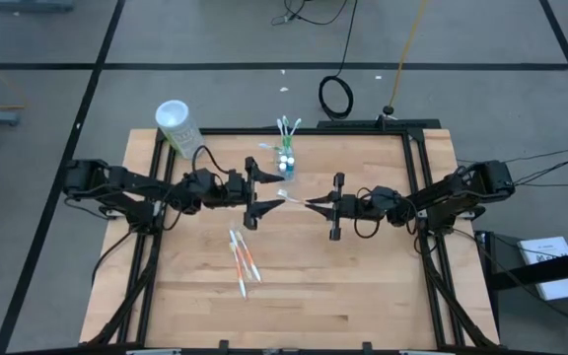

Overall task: Pick & Place toothbrushing station
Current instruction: Put the orange toothbrush into the transparent organizer

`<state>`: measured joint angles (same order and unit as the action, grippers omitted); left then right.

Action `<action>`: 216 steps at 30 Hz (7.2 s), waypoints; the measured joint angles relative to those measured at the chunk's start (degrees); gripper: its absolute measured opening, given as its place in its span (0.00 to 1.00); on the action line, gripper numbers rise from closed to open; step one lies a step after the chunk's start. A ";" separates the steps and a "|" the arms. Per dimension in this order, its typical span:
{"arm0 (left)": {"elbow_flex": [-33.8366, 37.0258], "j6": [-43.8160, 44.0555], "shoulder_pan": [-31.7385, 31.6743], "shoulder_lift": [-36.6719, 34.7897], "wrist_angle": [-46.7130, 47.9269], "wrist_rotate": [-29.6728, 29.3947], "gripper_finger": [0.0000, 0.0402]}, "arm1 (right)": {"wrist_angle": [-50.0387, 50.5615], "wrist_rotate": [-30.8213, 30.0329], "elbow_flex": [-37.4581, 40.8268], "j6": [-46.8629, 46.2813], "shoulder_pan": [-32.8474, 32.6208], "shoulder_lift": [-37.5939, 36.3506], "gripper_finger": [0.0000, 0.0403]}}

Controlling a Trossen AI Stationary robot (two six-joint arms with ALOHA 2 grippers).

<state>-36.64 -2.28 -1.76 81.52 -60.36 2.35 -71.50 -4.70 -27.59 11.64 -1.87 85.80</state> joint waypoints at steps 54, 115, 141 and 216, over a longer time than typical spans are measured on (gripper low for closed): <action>-5.70 2.54 -1.54 1.27 12.86 -2.62 0.05 | 1.10 -0.07 -0.10 -1.82 0.76 0.04 0.09; -5.68 18.72 -12.92 15.39 16.89 -12.92 0.15 | 8.18 0.25 0.00 -9.34 0.74 0.07 0.10; -5.68 20.53 -14.36 15.13 19.97 -12.90 0.54 | 9.36 0.25 0.00 -9.44 0.75 0.07 0.10; -0.90 82.92 17.31 6.03 87.88 -3.32 0.46 | 9.88 0.25 -0.02 -7.76 0.66 0.04 0.10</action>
<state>-37.54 80.65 15.55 87.55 27.52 -0.97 -61.63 -4.45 -27.62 3.88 -1.21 85.84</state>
